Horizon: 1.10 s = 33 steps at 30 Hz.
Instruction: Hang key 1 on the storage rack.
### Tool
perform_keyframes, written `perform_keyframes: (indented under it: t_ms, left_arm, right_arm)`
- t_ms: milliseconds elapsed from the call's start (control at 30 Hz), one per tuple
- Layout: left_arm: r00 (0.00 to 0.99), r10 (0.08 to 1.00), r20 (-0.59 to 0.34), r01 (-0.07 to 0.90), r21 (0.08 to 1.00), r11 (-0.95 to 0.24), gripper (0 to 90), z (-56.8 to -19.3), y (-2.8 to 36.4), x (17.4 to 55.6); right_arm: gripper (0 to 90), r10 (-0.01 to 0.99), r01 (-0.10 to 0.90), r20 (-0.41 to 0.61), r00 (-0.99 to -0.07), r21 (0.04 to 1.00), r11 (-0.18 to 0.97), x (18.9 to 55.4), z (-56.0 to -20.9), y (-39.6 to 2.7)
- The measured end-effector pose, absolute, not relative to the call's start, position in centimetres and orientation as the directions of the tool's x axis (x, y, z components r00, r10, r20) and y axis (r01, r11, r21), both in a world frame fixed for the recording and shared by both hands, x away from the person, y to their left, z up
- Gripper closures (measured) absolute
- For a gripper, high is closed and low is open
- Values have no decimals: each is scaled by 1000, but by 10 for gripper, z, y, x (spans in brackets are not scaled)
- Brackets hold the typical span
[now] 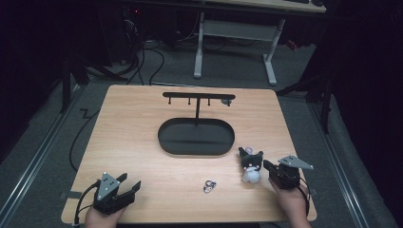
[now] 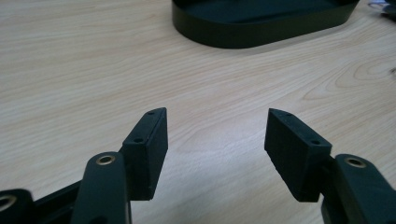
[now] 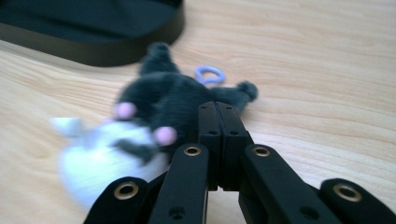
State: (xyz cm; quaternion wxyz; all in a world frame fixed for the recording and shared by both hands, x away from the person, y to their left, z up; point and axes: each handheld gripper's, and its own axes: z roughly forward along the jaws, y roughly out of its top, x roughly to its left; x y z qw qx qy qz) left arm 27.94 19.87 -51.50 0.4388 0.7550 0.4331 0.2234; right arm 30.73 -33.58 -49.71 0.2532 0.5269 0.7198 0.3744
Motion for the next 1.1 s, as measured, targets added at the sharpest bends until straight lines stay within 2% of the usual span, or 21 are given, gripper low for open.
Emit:
perform_keyframes:
  t_ms: [367,667,833,1100]
  left_arm:
    - [592,806,-29,430,857,-285,400,-514,174,296]
    - [574,818,-37,439,857,-269,400,-515,184,292]
    - [570,821,-34,439,857,-269,401,-515,186,290]
    - [584,811,-34,432,859,-275,401,-515,181,293]
  right_arm:
    - [900,915,517,75,-396,842,154,267,-482,-308]
    - [900,859,537,73,-507,807,248,278,-494,-269]
    - [900,862,566,51,-505,773,286,287,-506,-265]
    - [900,885,590,50,-464,762,266,286,-510,-278]
